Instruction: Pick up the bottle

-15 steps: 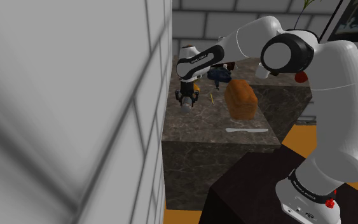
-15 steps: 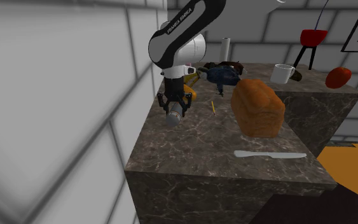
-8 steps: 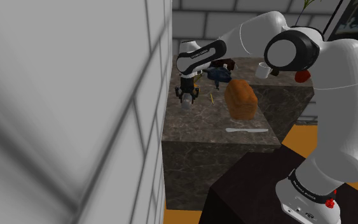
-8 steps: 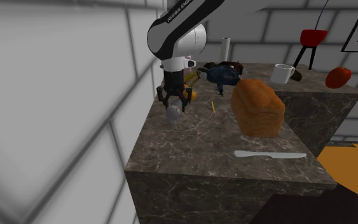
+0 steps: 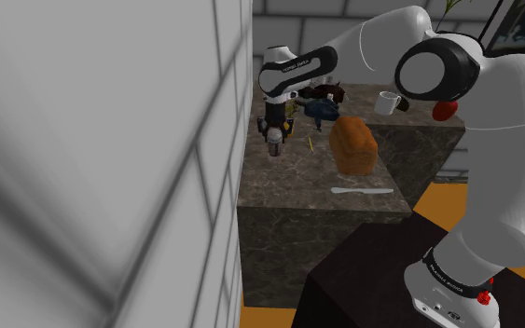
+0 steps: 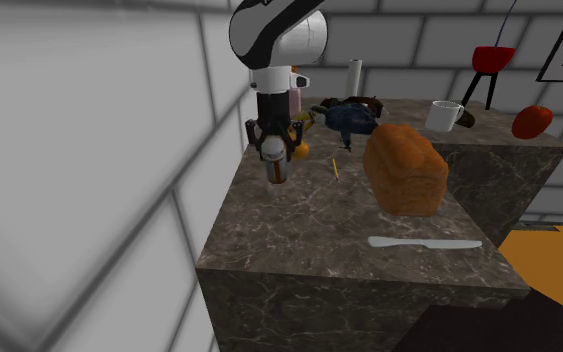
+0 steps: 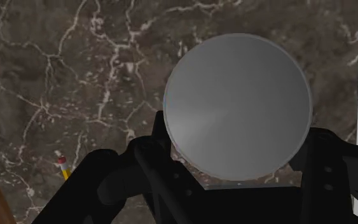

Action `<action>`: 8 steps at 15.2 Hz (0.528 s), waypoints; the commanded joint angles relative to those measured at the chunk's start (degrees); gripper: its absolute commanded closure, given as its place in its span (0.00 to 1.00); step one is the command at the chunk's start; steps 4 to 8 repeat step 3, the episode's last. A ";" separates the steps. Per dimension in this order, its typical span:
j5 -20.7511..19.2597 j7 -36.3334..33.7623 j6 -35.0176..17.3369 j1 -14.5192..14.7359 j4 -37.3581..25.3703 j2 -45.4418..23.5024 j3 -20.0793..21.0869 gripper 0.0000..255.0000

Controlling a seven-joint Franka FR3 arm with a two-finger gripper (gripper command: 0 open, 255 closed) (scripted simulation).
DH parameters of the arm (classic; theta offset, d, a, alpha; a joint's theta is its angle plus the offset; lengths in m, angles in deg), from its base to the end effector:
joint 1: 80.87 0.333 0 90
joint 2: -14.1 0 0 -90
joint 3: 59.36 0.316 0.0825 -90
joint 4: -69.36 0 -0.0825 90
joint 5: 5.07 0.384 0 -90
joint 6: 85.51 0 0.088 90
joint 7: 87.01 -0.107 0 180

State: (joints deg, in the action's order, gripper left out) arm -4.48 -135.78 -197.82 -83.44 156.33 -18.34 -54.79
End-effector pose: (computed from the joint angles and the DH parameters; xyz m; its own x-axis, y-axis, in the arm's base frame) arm 0.6881 0.0166 0.3227 0.6671 -0.7354 -0.1195 -0.7347 -0.6759 0.0579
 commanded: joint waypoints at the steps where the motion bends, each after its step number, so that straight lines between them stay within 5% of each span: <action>1: 0.04 -0.01 1.28 -0.03 -0.56 0.72 0.03 1.00; 8: 0.04 -0.02 1.37 -0.03 -0.60 0.77 0.03 1.00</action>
